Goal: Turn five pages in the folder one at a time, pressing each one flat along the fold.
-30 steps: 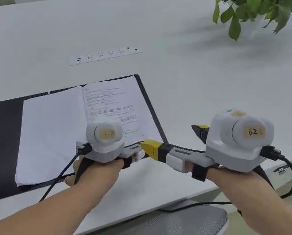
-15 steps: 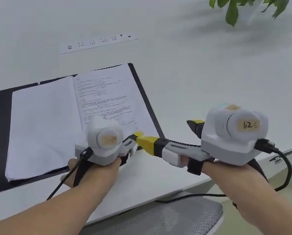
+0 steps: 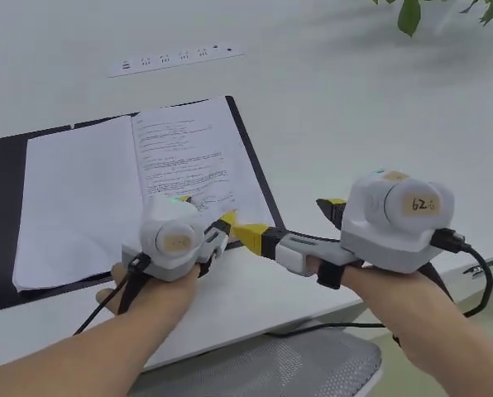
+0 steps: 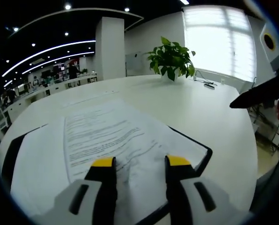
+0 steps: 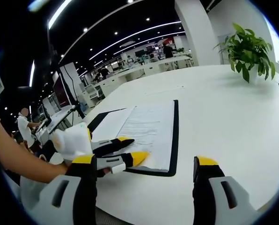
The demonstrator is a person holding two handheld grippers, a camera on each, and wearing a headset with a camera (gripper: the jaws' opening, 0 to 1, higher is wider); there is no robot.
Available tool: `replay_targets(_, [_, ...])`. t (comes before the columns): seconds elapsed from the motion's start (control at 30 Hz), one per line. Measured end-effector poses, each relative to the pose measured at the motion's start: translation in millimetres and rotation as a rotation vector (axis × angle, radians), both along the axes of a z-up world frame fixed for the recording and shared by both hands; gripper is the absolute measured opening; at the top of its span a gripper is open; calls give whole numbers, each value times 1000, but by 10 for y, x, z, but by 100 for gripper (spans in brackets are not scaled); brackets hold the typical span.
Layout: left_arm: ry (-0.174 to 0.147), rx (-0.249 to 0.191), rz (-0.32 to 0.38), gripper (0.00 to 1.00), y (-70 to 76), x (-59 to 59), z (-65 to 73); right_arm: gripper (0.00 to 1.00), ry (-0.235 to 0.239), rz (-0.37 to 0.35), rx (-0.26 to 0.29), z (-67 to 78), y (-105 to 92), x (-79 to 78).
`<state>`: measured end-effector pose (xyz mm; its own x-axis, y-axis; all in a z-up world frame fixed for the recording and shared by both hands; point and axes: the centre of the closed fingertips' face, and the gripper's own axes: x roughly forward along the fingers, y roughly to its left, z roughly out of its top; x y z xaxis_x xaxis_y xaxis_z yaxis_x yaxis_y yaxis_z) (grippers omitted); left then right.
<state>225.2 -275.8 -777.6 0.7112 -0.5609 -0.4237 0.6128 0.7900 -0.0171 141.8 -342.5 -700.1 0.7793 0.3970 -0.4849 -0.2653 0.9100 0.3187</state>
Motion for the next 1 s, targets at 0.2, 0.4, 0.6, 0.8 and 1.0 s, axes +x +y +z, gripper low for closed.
replay_targets(0.2, [-10, -8, 11, 32, 40, 52, 7, 83, 9, 12, 5, -36, 18, 24])
replay_targets(0.4, [0, -13, 53, 18, 120, 116, 10, 82, 21, 27, 9, -90, 64, 50])
replay_targets(0.6, [-4, -6, 41, 14, 96, 117, 7, 80, 24, 49, 9, -123, 124, 81])
replay_targets(0.8, [7, -18, 49, 9, 74, 110, -1, 73, 34, 71, 49, -126, 213, 128])
replay_targets(1.0, [-3, -12, 41, 9, 78, 114, -1, 62, 96, 67, 152, -227, 308, 184])
